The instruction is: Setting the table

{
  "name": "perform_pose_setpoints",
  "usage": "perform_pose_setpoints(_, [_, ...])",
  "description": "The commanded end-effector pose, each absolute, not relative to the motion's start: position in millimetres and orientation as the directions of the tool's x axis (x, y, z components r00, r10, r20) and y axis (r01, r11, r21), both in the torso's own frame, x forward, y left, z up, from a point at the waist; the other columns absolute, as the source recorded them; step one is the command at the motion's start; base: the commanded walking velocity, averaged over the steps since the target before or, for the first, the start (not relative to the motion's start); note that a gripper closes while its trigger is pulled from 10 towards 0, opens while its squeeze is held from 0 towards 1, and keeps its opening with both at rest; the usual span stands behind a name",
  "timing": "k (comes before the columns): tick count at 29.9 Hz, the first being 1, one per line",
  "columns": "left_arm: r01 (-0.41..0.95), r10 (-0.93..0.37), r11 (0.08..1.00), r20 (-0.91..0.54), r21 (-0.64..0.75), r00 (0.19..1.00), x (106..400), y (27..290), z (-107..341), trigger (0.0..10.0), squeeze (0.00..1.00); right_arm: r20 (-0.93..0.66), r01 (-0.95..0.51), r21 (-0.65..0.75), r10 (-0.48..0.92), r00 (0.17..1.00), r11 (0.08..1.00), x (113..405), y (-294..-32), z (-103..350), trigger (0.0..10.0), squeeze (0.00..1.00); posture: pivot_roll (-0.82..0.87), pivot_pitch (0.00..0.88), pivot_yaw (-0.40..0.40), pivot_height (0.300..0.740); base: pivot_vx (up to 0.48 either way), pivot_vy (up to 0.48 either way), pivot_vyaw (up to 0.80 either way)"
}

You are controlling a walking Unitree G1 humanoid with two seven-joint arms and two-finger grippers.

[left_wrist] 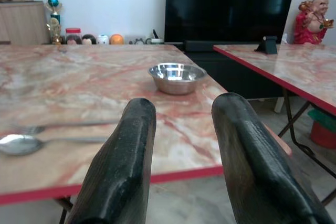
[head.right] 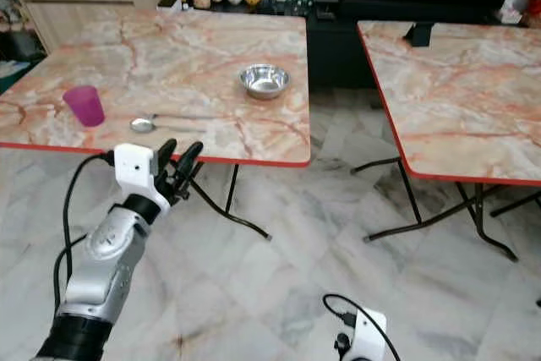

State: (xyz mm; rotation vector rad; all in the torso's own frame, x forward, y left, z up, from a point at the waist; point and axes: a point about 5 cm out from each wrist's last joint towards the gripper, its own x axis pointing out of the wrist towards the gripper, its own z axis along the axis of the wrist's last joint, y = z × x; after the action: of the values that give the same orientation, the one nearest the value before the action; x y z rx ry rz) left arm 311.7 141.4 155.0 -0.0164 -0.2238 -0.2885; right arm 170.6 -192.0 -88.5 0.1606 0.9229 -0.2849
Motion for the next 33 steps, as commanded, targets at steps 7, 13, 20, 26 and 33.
perform_pose_setpoints(7, [0.303,-0.298,0.953,0.229,0.013,0.927,313.6,136.8,159.6,10.0,0.00,-0.799,0.319,0.017,-0.178,0.574,0.948,172.7,-193.7,-87.3,10.0,0.00,0.08,0.000,-0.026,0.740,0.450,0.000,0.00])
perform_pose_setpoints(13, [0.305,-0.300,0.952,0.227,0.012,0.927,313.7,136.5,159.2,10.0,0.00,-0.799,0.314,0.017,-0.176,0.576,0.949,173.0,-193.9,-87.2,10.0,0.00,0.08,0.000,-0.026,0.740,0.451,0.000,0.00])
perform_pose_setpoints(20, [0.310,-0.305,0.951,0.227,0.015,0.925,314.4,136.2,159.3,10.0,0.00,-0.799,0.315,0.017,-0.176,0.574,0.949,173.1,-194.1,-87.1,10.0,0.00,0.08,0.000,-0.026,0.740,0.451,0.000,0.00])
perform_pose_setpoints(26, [0.311,-0.305,0.950,0.222,0.012,0.926,314.0,135.2,158.1,10.0,0.00,-0.800,0.314,0.017,-0.175,0.573,0.949,172.6,-194.8,-87.3,10.0,0.00,0.08,0.000,-0.029,0.740,0.446,0.000,0.00])
perform_pose_setpoints(33, [0.311,-0.307,0.950,0.217,0.012,0.927,314.4,135.7,157.3,10.0,0.00,-0.801,0.309,0.016,-0.173,0.573,0.951,172.5,-195.2,-87.3,10.0,0.00,0.08,0.000,-0.030,0.740,0.432,0.000,0.00])
